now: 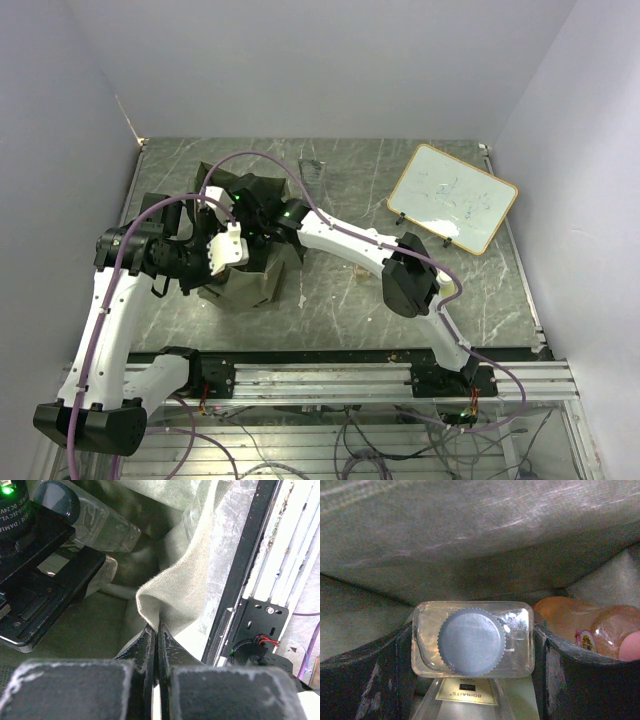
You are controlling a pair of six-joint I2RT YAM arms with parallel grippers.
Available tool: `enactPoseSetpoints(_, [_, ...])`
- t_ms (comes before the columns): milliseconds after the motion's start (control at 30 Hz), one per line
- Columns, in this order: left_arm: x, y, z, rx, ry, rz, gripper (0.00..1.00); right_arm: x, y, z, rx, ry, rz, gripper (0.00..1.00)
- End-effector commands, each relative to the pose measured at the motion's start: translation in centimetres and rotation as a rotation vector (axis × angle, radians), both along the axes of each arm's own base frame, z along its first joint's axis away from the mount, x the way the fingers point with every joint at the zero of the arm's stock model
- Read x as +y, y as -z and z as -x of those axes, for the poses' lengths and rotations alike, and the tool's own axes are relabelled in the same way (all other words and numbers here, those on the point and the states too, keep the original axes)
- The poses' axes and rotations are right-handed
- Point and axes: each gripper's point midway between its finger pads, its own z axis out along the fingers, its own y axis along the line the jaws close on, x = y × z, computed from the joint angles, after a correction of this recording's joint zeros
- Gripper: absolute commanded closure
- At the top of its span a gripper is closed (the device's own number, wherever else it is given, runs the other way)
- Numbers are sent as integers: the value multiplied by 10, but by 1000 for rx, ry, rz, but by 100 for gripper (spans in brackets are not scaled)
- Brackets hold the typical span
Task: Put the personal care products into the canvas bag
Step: Place the care product in the canvas bag.
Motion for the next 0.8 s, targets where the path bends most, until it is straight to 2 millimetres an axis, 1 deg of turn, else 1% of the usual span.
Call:
enactPoseSetpoints(0, [4, 8, 5, 23, 3, -30, 93, 3, -4, -16, -38, 17, -11, 89])
enactPoseSetpoints(133, [3, 7, 3, 21, -3, -26, 93, 1, -6, -24, -48, 25, -5, 81])
enactPoseSetpoints(333, [3, 5, -1, 20, -18, -20, 93, 2, -16, -30, -85, 24, -21, 68])
enactPoseSetpoints(500, [1, 3, -4, 25, -33, -11, 93, -1, -20, -35, -91, 26, -25, 60])
enactPoseSetpoints(533, [1, 3, -5, 24, -36, -9, 93, -1, -20, -36, -87, 24, -29, 52])
enactPoseSetpoints(600, [0, 2, -6, 26, -44, -5, 93, -2, -22, -37, -86, 24, -33, 46])
enactPoseSetpoints(767, [1, 1, -7, 28, -57, -3, 93, -5, -27, -41, -79, 30, -48, 43])
